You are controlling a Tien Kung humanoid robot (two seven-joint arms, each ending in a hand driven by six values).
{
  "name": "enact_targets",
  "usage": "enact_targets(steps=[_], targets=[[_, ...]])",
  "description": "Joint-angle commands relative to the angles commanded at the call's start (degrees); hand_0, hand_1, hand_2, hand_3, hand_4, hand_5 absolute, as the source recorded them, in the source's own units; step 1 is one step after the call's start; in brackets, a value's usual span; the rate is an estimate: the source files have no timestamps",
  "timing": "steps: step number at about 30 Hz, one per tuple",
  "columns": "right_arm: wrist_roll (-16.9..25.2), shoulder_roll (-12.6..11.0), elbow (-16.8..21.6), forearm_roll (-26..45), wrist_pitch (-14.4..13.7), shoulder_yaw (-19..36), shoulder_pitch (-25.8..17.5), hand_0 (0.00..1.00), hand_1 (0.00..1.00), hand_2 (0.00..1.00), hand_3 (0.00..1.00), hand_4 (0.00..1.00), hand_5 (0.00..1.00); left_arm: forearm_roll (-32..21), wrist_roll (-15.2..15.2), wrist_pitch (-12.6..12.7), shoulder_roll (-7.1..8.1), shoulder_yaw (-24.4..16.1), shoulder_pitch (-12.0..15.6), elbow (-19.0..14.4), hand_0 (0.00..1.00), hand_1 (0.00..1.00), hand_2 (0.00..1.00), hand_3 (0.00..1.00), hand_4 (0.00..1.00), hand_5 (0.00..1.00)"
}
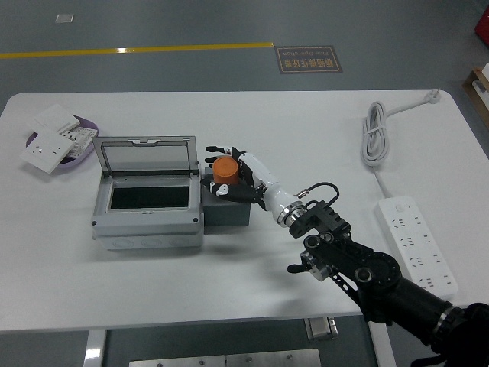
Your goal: Pick up the cylinder from the cube,place it in the box,flap close box
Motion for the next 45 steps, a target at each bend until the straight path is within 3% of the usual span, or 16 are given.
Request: enact_targets(steps=[10,11,16,17,34,35,40,41,45], targets=[[-0.61,0.00,0.27,0.36,1.20,-0.12,0.06,0.750,0.721,0.695,0.767,0.708,0.061,0.02,-0.19,0.12,-0.09,-0.20,-0.09,0.00,0.923,0.852,0.854,0.951,0.002,0.002],[-0.63,0.00,0.29,0.41,1.34,-0.11,0.07,0.701,0.677,0.636,0.679,0.532,0.002,-0.03,-0.20,0.14,-0.10,-0.19,-0.08,0.00,0.923,0.852,0.854,0.951,0.002,0.002],[-0.68,0.00,0.41,0.37,1.61,-0.12,0.18,0.701,0.677,0.636,0.679,0.532,0.002,-0.01,-0.20,0.20,-0.10,-0.30,-0.04,0.00,0.923,0.852,0.854,0.951,0.002,0.002],[-0.70,0.00,0.42,0.32,1.62,-0.12,0.21,0.681,0.652,0.624,0.648,0.441,0.002,-0.02,-0.22,0.21,-0.09,-0.31,-0.06,0.00,0.923,0.852,0.854,0.951,0.002,0.002],[-1.42,0.00,1.02,0.46,1.57,-0.42,0.31,0.715,0.650,0.596,0.615,0.349,0.002,-0.49,-0.45,0.28,0.00,-0.11,-0.12,0.00,0.923,0.852,0.854,0.951,0.002,0.002],[-1.47,0.00,1.05,0.38,1.53,-0.43,0.31,0.710,0.631,0.570,0.579,0.121,0.002,-0.50,-0.45,0.29,-0.01,-0.12,-0.13,0.00,0.923,0.852,0.854,0.951,0.002,0.002],[-1.42,0.00,1.12,0.28,1.19,-0.42,0.38,0.710,0.631,0.570,0.579,0.121,0.002,-0.65,-0.50,0.32,-0.02,-0.03,-0.13,0.00,0.923,0.852,0.854,0.951,0.002,0.002],[-1.36,0.00,1.14,0.26,1.08,-0.40,0.41,0.538,0.560,0.522,0.479,0.002,0.002,-0.64,-0.51,0.33,-0.01,-0.05,-0.13,0.00,0.923,0.852,0.854,0.951,0.002,0.002],[-1.15,0.00,1.12,0.24,0.71,-0.41,0.50,0.538,0.560,0.522,0.479,0.002,0.002,-0.59,-0.57,0.38,0.05,-0.12,-0.11,0.00,0.923,0.852,0.854,0.951,0.002,0.002]])
